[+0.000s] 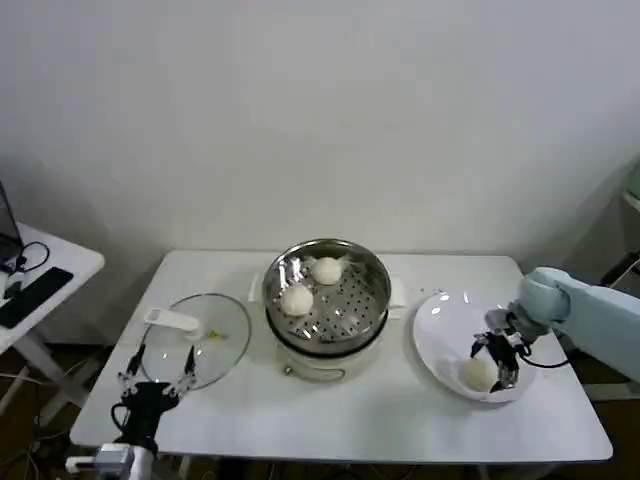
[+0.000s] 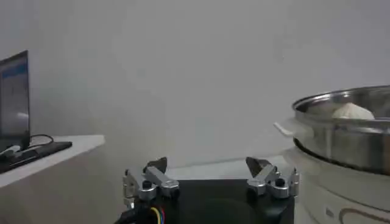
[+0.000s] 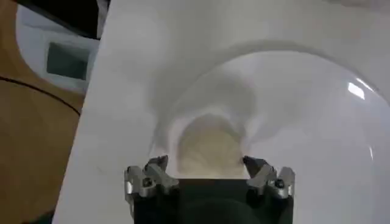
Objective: Take steamed baozi put them in steamer then cover it.
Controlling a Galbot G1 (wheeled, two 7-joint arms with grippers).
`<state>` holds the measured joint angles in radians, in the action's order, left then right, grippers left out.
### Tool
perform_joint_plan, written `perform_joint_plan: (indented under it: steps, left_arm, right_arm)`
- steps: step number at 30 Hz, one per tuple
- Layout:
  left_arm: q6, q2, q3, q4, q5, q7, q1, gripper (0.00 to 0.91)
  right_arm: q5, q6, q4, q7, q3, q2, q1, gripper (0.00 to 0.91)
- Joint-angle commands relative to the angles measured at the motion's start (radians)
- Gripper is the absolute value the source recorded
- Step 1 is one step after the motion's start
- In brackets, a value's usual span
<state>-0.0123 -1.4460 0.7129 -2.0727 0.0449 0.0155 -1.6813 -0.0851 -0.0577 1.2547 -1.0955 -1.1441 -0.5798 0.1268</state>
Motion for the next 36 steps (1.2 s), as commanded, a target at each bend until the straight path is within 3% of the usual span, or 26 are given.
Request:
perform_joint_plan:
  steps: [1,4,22,28,36]
  left_arm:
    - [0.0,0.0,0.0,-0.001,0.002,0.0,-0.001,0.907]
    - [0.001,0.0,0.0,0.0,0.002,0.0,0.0,0.907]
    - [0.0,-0.001,-0.002,-0.001,0.001,0.0,0.002,0.907]
    - [-0.001,0.0,-0.004,-0.005,0.001,-0.001,0.004,0.907]
    - [0.0,0.0,-0.009,-0.02,-0.009,-0.018,0.009,0.907]
  right_arm:
    - [0.011,-0.001,-0.015,0.002,0.015,-0.014,-0.022,0.877]
    - [0.014,-0.001,-0.014,0.001,0.015,-0.012,-0.026,0.816]
    - [0.002,0.001,0.008,0.0,0.024,0.004,0.01,0.756]
    - [-0.015,0.047,0.065,-0.022,-0.059,0.01,0.196,0.756]
    - [-0.071,0.199,0.133,-0.043,-0.21,-0.08,0.583,0.766]
